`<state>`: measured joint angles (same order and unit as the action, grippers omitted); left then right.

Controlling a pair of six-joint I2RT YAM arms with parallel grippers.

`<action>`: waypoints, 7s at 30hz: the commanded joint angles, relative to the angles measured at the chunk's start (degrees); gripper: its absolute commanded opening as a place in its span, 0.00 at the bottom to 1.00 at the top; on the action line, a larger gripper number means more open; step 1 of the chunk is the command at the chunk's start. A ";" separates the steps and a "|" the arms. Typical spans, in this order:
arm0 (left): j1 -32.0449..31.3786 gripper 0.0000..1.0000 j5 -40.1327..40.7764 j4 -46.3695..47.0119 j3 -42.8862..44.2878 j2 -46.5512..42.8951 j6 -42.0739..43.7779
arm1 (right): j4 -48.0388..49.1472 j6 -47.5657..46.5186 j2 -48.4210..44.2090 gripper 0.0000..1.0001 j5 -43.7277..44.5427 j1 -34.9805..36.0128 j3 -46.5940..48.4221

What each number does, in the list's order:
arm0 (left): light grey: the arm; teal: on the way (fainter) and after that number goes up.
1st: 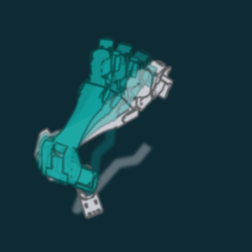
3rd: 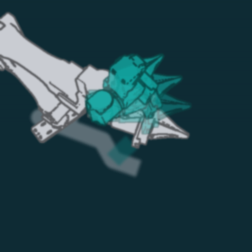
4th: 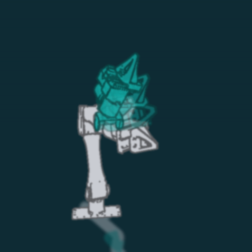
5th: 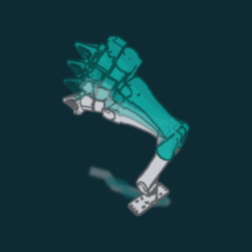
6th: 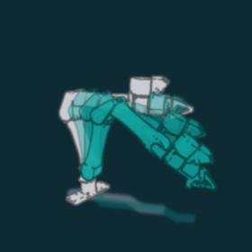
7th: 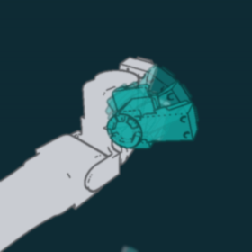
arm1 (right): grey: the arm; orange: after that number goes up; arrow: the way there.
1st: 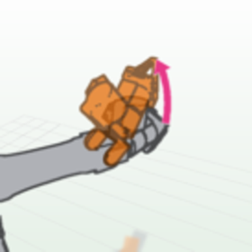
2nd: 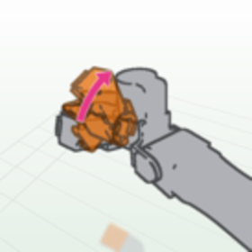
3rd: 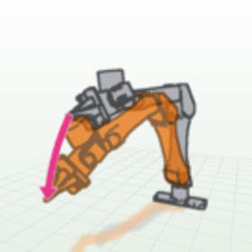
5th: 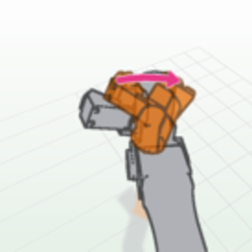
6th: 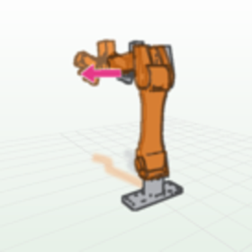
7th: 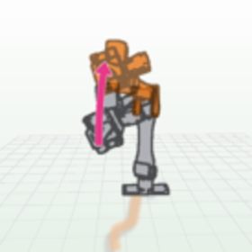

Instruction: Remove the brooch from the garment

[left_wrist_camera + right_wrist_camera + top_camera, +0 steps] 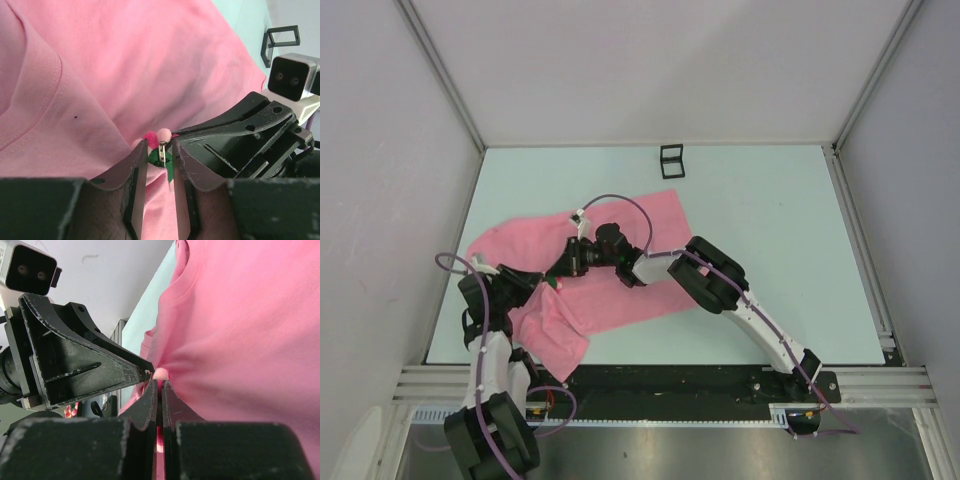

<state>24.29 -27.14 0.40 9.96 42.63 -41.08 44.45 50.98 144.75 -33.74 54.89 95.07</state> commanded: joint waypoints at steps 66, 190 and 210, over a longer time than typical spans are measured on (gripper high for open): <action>-0.04 0.25 1.47 -0.58 -1.34 2.63 -3.40 | 5.74 6.67 3.26 0.00 -2.74 -0.31 4.07; -28.86 0.50 -10.74 15.48 15.89 7.47 5.76 | -11.23 -14.34 -36.45 0.00 -12.21 -20.34 -27.29; -45.83 0.61 -2.66 38.78 7.54 10.63 -0.14 | 16.28 2.19 -38.84 0.00 -19.35 -25.54 -36.62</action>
<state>-20.51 -31.77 30.96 17.34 51.88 -39.88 55.57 51.86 107.02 -52.01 28.91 58.59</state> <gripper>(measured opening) 0.596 0.021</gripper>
